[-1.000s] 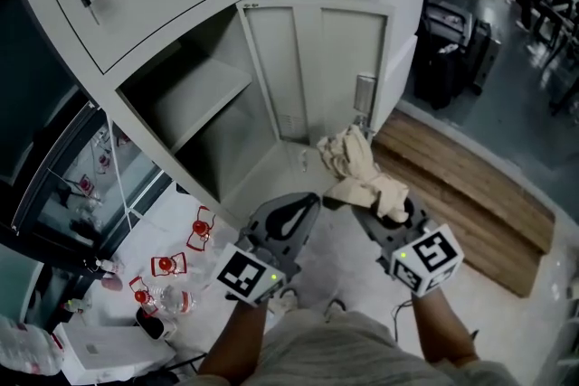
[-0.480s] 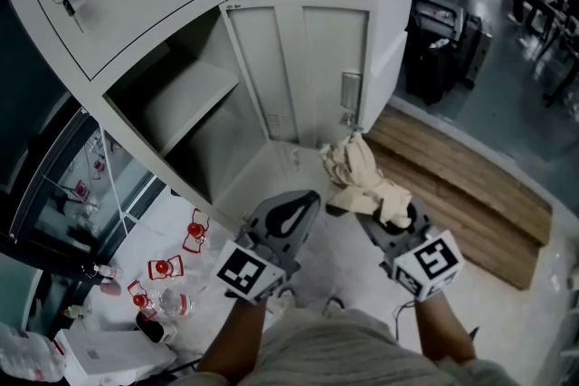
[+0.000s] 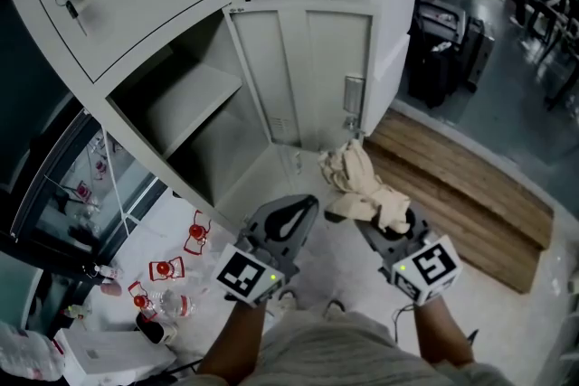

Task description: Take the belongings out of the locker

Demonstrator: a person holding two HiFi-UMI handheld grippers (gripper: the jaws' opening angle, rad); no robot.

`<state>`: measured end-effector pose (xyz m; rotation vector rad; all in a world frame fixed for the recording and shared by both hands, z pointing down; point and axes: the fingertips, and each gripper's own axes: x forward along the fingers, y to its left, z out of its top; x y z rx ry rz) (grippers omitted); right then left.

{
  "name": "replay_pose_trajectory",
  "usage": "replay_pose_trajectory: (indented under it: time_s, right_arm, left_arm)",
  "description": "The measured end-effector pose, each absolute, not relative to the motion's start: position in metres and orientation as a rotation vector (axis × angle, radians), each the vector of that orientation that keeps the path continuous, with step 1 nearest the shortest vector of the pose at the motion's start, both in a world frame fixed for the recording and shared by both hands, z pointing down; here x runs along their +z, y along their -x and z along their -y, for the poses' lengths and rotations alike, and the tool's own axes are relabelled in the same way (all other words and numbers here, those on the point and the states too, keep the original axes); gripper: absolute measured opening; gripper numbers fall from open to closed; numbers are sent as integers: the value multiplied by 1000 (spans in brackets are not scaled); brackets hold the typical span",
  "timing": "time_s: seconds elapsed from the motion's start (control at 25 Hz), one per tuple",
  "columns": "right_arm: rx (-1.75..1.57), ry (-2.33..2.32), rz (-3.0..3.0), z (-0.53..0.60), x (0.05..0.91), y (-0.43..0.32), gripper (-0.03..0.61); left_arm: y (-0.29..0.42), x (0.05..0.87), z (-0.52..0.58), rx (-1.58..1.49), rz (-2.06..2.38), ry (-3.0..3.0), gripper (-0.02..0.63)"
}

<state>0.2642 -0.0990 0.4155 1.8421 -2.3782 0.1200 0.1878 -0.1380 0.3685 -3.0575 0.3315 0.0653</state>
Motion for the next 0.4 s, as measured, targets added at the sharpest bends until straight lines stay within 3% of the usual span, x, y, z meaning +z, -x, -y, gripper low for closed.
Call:
replay_pose_trajectory:
  time_s: [0.4]
  right_arm:
    - [91, -1829, 2395, 101, 409, -260, 199]
  left_arm:
    - [-188, 370, 138, 69, -330, 3060, 3]
